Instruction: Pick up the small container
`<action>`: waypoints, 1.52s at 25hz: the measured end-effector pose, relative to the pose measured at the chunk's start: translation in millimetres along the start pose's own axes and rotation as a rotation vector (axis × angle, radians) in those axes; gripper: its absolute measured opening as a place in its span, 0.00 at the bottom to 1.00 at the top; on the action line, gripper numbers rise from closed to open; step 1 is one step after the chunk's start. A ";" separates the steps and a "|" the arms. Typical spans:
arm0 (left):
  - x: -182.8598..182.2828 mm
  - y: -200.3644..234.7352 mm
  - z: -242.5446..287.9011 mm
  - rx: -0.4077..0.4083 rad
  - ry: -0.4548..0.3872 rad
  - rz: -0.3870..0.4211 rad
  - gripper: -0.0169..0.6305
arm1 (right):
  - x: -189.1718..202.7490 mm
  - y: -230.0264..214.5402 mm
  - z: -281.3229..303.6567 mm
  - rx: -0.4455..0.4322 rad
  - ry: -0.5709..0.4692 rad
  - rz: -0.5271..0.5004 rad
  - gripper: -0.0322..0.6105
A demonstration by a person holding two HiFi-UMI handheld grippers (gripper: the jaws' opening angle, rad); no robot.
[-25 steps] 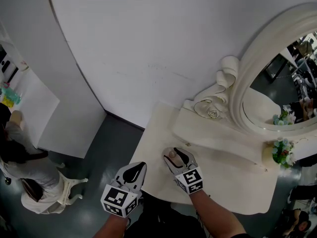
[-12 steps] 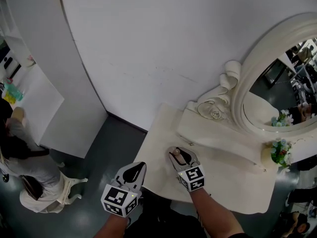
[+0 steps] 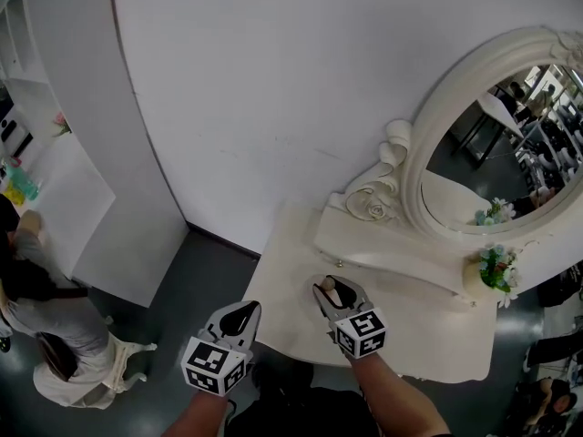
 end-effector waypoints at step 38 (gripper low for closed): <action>-101.5 -154.6 15.5 -0.030 -0.126 0.193 0.02 | -43.1 -110.9 -317.9 0.056 -0.269 0.054 0.29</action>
Point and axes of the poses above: the fingertips, and each gripper's own axes: z forward along the fingers, y to its left, x out of its underside, the point moved 9 cm from there along -z, backward along the fingers, and after that the axes turned 6 degrees about y, right-handed, at the moved point
